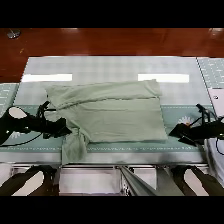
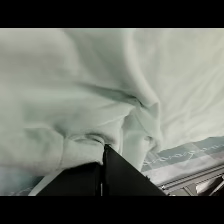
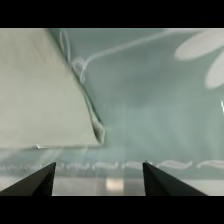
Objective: Fold the shirts.
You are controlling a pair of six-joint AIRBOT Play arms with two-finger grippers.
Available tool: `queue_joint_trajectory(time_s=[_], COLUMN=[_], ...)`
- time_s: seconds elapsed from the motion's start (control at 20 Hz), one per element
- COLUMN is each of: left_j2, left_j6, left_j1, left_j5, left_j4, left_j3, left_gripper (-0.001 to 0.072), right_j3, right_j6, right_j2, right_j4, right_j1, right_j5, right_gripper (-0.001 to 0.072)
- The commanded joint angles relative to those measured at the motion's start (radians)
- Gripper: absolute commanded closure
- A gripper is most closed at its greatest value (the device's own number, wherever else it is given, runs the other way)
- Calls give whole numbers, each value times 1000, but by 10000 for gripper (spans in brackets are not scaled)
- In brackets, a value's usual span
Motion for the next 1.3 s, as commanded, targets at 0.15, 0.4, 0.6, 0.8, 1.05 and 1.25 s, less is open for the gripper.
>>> queue_joint_trajectory(time_s=[0.15,0.4,0.6,0.8,1.05,1.25], left_j2=[3,3,3,3,1,-77], left_j6=[25,24,24,61,85,80], left_j1=[-2,-2,-2,13,118,114], left_j5=[-5,-8,-7,-23,-36,37], left_j4=[-31,-31,-32,-33,-49,-71], left_j3=[1,1,1,29,243,404], left_gripper=[688,688,688,688,688,688], right_j3=[-33,-24,45,140,343,553], right_j6=[27,13,24,-56,-59,-57], right_j2=[-146,-253,-257,-257,-280,-428], right_j4=[116,262,270,278,242,265], right_j1=[200,269,269,269,267,277], right_j5=[-99,-289,-320,-279,-257,-282], right_gripper=[92,92,254,685,685,685])
